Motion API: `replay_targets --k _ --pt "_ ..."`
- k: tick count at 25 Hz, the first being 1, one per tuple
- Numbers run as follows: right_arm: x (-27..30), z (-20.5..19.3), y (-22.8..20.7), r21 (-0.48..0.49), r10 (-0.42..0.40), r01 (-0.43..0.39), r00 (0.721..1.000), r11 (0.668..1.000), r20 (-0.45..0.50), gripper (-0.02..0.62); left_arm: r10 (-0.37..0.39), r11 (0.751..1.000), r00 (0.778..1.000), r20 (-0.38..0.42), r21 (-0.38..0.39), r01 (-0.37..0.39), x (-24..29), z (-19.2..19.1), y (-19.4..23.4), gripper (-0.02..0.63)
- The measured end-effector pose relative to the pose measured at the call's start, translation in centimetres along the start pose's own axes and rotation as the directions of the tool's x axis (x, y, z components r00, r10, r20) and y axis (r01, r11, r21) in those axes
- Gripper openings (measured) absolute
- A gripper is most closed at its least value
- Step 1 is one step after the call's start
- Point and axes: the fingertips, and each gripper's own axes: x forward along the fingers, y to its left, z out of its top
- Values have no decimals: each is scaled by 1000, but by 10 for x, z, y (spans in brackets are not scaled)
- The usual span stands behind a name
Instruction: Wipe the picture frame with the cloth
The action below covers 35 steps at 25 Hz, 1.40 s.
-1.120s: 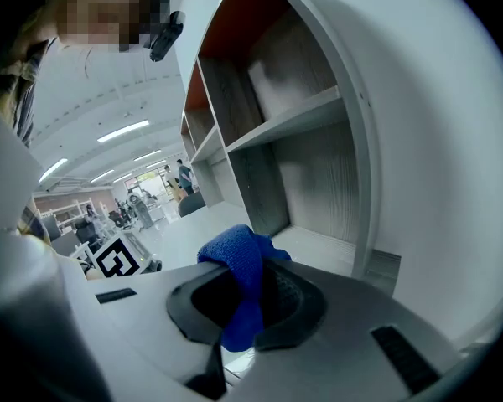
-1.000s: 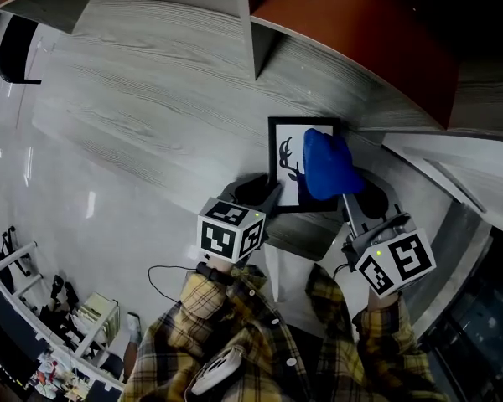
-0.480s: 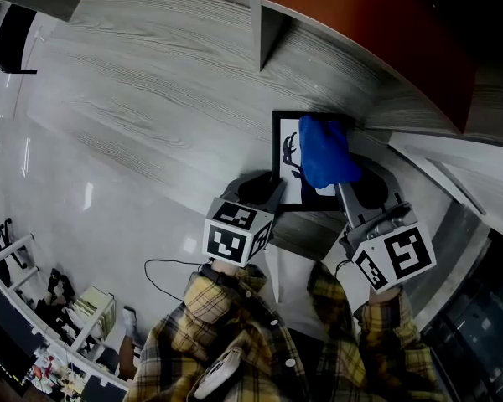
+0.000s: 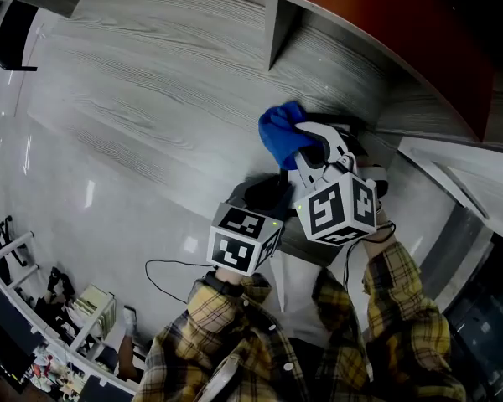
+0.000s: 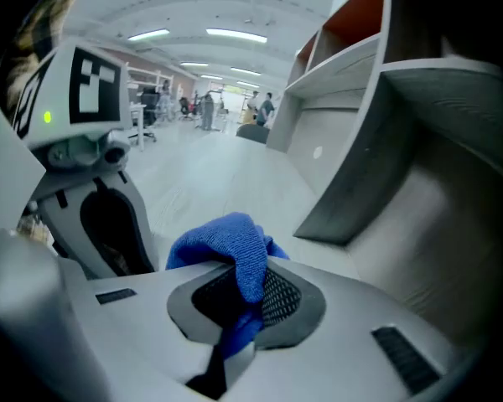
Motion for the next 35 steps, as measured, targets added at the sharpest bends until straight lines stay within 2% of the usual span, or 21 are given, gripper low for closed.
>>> replay_targets --k 3,5,8,23,32,35 --pt "15 -2 13 -64 70 -69 998 996 3 34 -1 1000 1000 2 2 1 0 1 -1 106" --pt "17 -6 13 -15 105 -105 994 994 22 32 -6 1000 1000 -2 -6 6 1 0 0 106" --pt "16 -21 9 26 130 -129 992 991 -3 32 -11 1000 1000 -5 -26 11 2 -2 3 103" --pt "-22 -85 -16 -33 4 -10 987 999 -159 32 -19 997 1000 -9 -74 19 5 -1 1 91" --pt "-55 -126 -19 57 -41 55 976 997 -215 32 -22 997 1000 -9 -78 21 5 -2 0 87" --pt "-66 -134 -17 98 -49 70 977 993 -207 32 -27 997 1000 -13 -70 26 4 -1 -3 87"
